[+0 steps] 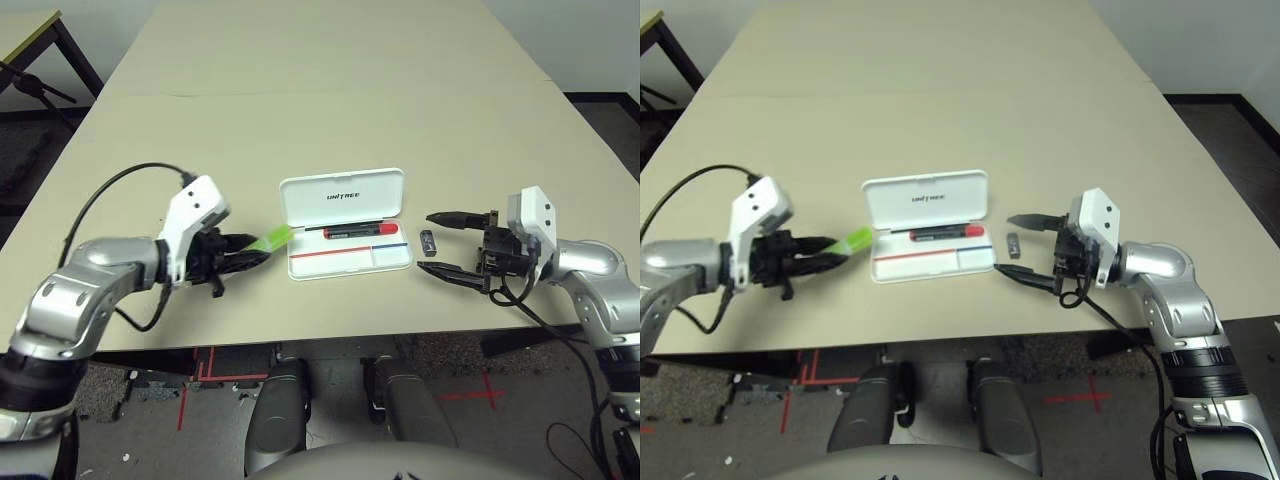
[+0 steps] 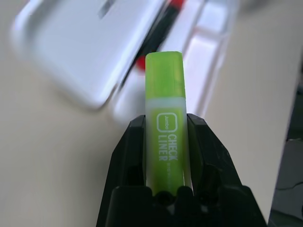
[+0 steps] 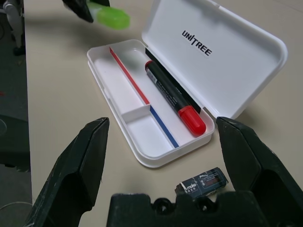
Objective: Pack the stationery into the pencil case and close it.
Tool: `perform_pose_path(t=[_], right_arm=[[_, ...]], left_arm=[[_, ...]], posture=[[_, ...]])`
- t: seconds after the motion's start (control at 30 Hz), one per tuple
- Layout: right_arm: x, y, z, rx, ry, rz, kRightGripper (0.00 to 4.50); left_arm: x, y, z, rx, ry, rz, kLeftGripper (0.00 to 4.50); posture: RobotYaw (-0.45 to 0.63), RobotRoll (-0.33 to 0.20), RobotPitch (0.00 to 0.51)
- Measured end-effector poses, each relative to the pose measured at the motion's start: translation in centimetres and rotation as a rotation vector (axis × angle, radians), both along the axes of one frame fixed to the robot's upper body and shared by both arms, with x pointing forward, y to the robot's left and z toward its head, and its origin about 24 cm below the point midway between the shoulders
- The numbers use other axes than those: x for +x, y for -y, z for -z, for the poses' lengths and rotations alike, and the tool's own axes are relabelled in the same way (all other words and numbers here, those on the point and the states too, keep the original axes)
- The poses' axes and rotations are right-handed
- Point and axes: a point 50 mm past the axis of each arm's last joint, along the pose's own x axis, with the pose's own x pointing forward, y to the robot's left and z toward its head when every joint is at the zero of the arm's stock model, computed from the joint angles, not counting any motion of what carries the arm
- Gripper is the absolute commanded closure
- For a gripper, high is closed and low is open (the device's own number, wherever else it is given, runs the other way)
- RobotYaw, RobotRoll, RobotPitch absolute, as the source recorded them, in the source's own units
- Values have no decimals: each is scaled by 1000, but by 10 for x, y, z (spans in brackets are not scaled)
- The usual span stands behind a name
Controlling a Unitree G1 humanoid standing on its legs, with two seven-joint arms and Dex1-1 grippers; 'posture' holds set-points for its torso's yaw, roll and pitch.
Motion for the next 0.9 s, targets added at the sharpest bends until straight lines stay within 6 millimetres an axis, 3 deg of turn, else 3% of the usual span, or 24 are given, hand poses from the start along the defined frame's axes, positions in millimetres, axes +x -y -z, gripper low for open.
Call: perform_pose_path(t=[0.13, 0.37, 0.83, 0.9], right_arm=[[0, 1, 0, -5, 1, 7, 0], [1, 0, 0, -6, 2, 12, 0], [1, 0, 0, -9, -4, 20, 0], [0, 0, 1, -9, -2, 20, 0]], left_arm=[[4, 25, 2, 21, 36, 110, 3376], [14, 48, 10, 82, 85, 214, 3376], [27, 59, 24, 134, 117, 256, 3376], [27, 59, 24, 135, 117, 259, 2613]], posture=[[2, 0, 142], [-11, 0, 147], [-27, 0, 150], [-27, 0, 150]])
